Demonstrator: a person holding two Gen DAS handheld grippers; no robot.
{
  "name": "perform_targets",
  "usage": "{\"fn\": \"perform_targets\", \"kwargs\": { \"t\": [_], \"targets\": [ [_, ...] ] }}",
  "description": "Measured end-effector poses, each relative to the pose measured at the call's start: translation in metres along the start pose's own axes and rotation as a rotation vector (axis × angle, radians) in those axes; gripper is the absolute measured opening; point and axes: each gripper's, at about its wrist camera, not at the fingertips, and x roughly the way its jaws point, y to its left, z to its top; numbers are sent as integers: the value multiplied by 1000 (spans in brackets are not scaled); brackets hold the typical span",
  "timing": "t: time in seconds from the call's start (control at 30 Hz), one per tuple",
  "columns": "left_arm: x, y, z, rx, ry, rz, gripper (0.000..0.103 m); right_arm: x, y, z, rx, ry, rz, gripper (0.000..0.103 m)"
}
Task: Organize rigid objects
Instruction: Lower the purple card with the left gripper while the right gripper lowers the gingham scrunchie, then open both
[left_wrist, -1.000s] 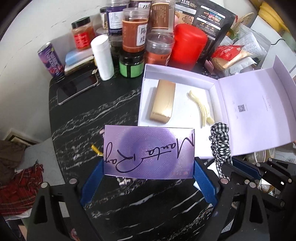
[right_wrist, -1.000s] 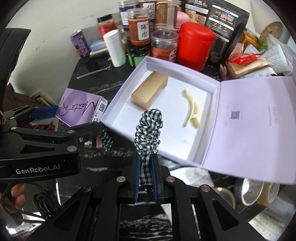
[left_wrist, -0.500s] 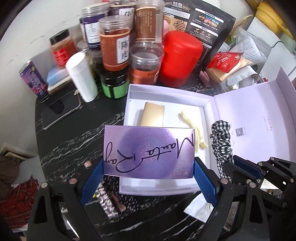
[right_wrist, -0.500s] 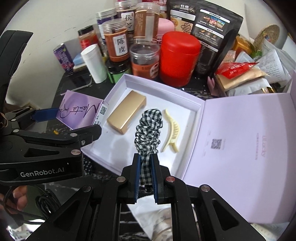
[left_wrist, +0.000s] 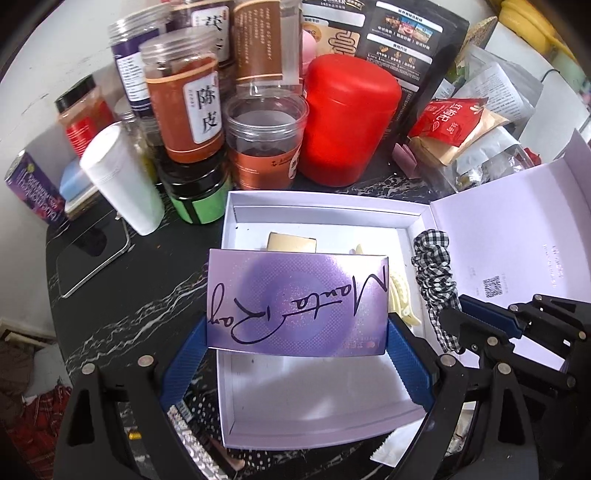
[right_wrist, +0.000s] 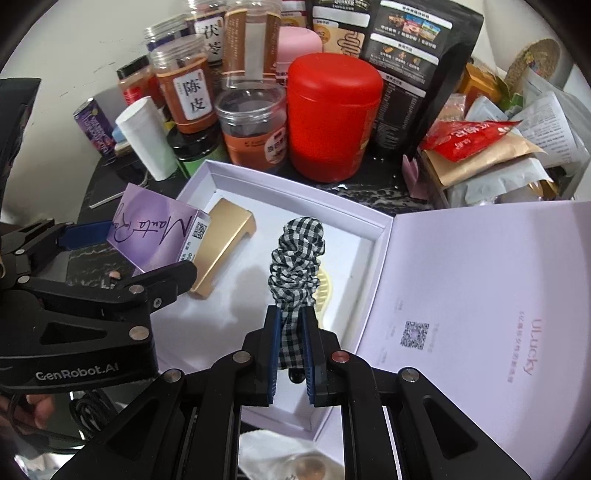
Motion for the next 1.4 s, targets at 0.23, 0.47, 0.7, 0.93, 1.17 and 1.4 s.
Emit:
{"fn": "perform_targets", "kwargs": {
  "t": [0.23, 0.47, 0.7, 0.93, 1.17, 1.4],
  "targets": [
    [21, -4, 3, 43, 0, 8, 93, 29, -11, 4, 36, 30, 7, 12],
    [44, -6, 11, 57, 17, 19, 93, 49, -16, 6, 56, 50, 6, 12],
    [61, -10, 14, 75, 32, 31, 93, 61, -20, 5, 66, 66, -4, 12],
    [76, -13, 15, 82, 53, 40, 93, 68, -21, 1, 77, 73, -15, 12],
    [79, -14, 21, 89, 78, 37, 94, 67, -17, -1, 80, 75, -26, 13],
    [75, -13, 23, 84, 97, 42, 94, 65, -19, -1, 92, 83, -38, 17]
  ]
}}
